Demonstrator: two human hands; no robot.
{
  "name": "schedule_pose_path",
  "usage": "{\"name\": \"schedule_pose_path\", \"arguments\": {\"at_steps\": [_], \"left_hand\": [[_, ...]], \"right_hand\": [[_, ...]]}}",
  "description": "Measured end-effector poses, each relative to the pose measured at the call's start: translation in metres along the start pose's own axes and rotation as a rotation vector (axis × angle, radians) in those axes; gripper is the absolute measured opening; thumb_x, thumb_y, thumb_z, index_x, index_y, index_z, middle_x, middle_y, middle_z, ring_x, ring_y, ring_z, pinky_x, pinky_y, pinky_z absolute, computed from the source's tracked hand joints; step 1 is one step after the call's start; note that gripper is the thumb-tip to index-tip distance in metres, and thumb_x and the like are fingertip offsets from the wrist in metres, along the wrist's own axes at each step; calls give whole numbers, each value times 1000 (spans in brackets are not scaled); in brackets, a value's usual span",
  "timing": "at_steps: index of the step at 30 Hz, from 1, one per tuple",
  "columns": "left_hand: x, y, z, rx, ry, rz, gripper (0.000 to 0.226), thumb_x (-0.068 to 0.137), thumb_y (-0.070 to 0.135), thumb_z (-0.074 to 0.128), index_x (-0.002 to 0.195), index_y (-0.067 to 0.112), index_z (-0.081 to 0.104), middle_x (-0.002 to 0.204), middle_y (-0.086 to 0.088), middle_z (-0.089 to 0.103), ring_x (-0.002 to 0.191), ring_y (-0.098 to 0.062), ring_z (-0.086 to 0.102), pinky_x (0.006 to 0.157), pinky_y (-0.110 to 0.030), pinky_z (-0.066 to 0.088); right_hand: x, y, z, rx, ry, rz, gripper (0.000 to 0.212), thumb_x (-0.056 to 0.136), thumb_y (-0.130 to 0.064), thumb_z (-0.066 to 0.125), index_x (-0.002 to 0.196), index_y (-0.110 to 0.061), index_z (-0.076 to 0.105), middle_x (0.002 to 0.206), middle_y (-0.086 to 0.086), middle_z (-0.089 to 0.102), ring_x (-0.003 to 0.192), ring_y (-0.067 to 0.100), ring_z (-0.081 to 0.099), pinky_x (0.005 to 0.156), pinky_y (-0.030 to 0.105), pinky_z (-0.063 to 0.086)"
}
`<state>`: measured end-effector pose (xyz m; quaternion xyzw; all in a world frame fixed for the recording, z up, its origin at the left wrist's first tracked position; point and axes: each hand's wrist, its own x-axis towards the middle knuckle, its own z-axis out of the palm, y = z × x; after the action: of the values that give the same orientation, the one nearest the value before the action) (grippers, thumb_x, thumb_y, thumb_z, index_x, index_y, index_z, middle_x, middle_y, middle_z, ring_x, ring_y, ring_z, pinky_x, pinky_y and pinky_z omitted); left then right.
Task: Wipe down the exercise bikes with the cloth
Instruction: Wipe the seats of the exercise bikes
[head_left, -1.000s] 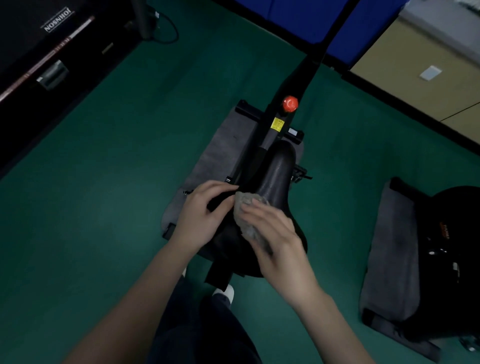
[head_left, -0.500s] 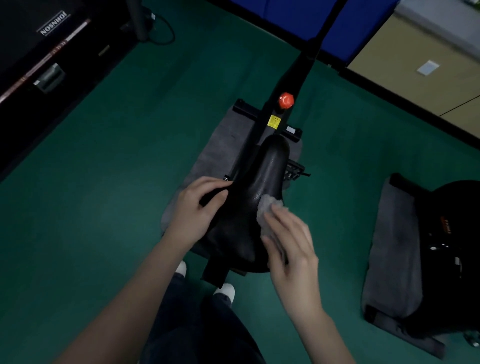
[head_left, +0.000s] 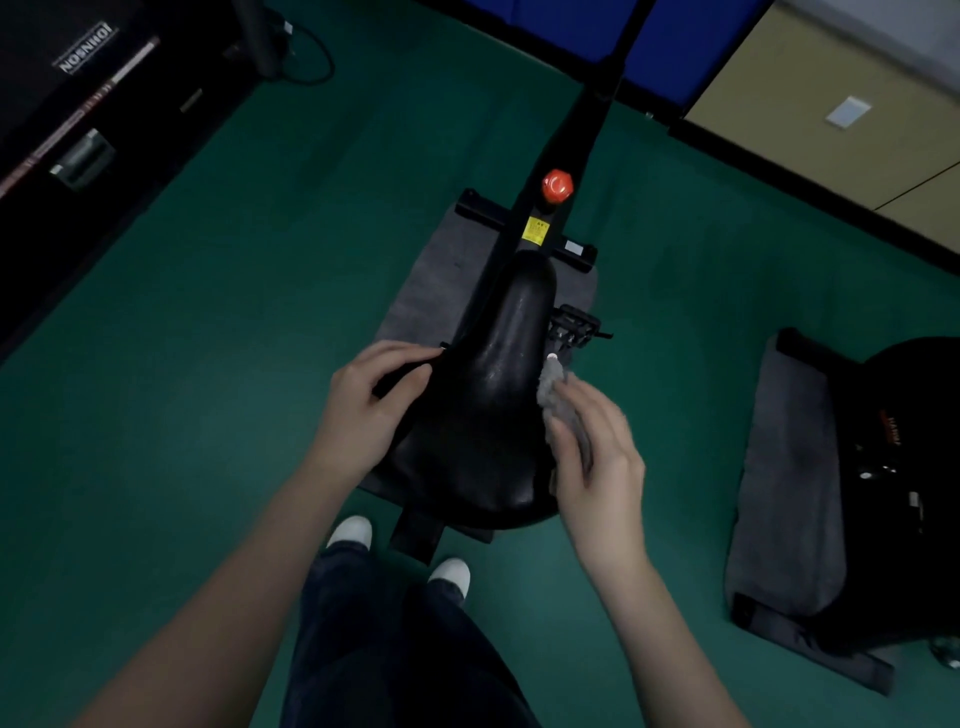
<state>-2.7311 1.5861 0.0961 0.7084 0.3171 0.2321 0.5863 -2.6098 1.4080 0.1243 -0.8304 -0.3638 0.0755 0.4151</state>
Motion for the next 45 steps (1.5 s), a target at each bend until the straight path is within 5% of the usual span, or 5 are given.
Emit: {"name": "schedule_pose_path", "arguments": {"at_steps": [8, 15, 28, 36, 45], "left_hand": [[0, 1, 0, -6, 8, -9, 22, 84, 25, 59, 103, 20, 71, 105, 1, 68, 103, -9, 62, 93, -17, 42], [0, 2, 0, -8, 8, -24, 24, 85, 20, 57, 104, 14, 71, 105, -3, 68, 103, -9, 61, 93, -17, 41], [-1, 1, 1, -25, 17, 14, 20, 88, 17, 56, 102, 18, 70, 102, 4, 67, 99, -2, 61, 89, -12, 41], [0, -3, -3, -28, -25, -29, 18, 89, 28, 56, 100, 35, 68, 109, 8, 66, 108, -6, 59, 99, -28, 44], [6, -2, -8, -55, -140, -126, 24, 93, 32, 57, 111, 22, 69, 117, 9, 61, 114, -5, 54, 106, -36, 40]], "right_hand": [[-1, 8, -6, 110, -93, -159, 27, 93, -9, 58, 119, -5, 63, 125, 5, 58, 123, 12, 50, 106, 23, 36], [37, 42, 2, 624, -206, 387, 17, 96, -15, 53, 108, -16, 64, 107, -2, 68, 103, 10, 61, 96, 27, 45], [-40, -3, 52, 856, 706, 795, 25, 104, -22, 35, 121, -19, 54, 123, 2, 61, 111, 10, 60, 97, 32, 46], [-69, -70, 108, 439, 1020, 657, 33, 103, -17, 39, 134, -21, 45, 139, -3, 46, 129, 9, 45, 108, 34, 39], [-66, -32, 69, 4, 689, 240, 32, 98, -3, 42, 128, -5, 52, 135, 10, 51, 128, 21, 45, 109, 36, 36]]}}
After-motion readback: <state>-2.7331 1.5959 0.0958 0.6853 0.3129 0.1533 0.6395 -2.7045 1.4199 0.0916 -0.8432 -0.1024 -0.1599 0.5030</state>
